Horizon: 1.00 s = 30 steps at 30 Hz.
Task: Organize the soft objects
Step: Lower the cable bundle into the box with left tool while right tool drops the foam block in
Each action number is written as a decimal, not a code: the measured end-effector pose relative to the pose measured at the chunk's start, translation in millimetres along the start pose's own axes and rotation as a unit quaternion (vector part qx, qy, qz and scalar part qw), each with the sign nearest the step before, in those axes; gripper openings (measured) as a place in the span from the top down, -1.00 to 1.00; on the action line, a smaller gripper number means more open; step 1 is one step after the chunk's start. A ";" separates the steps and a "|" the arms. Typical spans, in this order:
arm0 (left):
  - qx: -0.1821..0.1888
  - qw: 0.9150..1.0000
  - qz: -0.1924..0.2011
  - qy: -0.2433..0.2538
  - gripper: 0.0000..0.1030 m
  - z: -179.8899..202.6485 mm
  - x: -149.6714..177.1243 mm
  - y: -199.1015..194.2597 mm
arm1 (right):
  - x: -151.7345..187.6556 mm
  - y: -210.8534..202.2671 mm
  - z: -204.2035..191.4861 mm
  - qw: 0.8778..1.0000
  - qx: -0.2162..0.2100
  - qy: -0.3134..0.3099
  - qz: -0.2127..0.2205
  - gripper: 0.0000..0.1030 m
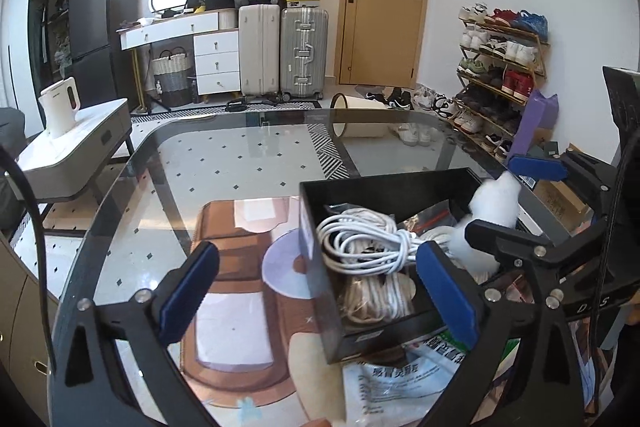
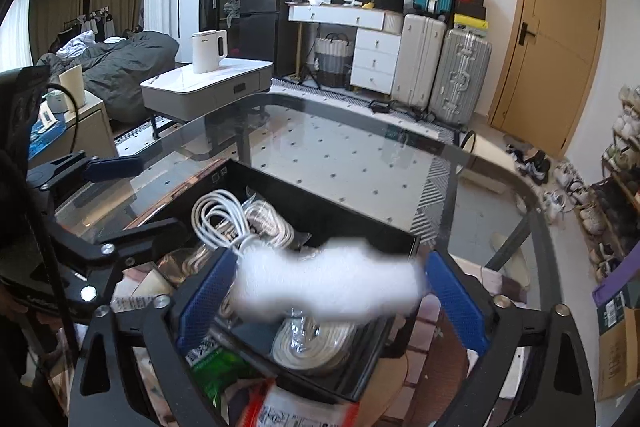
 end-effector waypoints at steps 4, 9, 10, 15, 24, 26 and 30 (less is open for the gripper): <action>0.001 1.000 0.001 -0.007 -0.94 -6.3 4.7 -4.1 | 0.7 -1.5 1.9 1.000 0.000 0.005 -0.001 -0.99; 0.004 1.000 0.007 -0.008 -1.00 -6.6 10.7 -12.7 | 9.2 -12.6 8.4 1.000 0.014 0.012 -0.002 -0.99; 0.005 1.000 0.008 -0.008 -1.00 -6.7 11.5 -14.6 | 11.3 -14.9 10.1 1.000 0.016 0.015 -0.002 -0.99; 0.009 1.000 0.010 -0.002 -1.00 -0.8 18.8 -26.5 | 24.1 -28.4 12.8 0.999 0.015 0.030 0.000 -0.99; 0.012 1.000 0.017 0.001 -1.00 2.7 33.6 -50.0 | 50.5 -54.0 12.6 0.998 0.009 0.062 0.006 -0.99; 0.013 1.000 0.015 -0.001 -1.00 1.1 38.0 -53.0 | 56.5 -59.3 11.5 0.998 0.008 0.069 0.008 -0.99; 0.016 1.000 0.018 -0.007 -1.00 0.2 49.1 -59.6 | 69.2 -66.1 9.4 0.996 -0.006 0.086 0.013 -0.98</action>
Point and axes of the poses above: each gripper's, at about its wrist camera, not at the fingertips, and y roughly the way its jaws point, z to its right, x to its underside, the point moved 5 cm from there along y, roughly the way its jaws point, and after that the axes turned 8 degrees about -z, right-handed, at the moved point
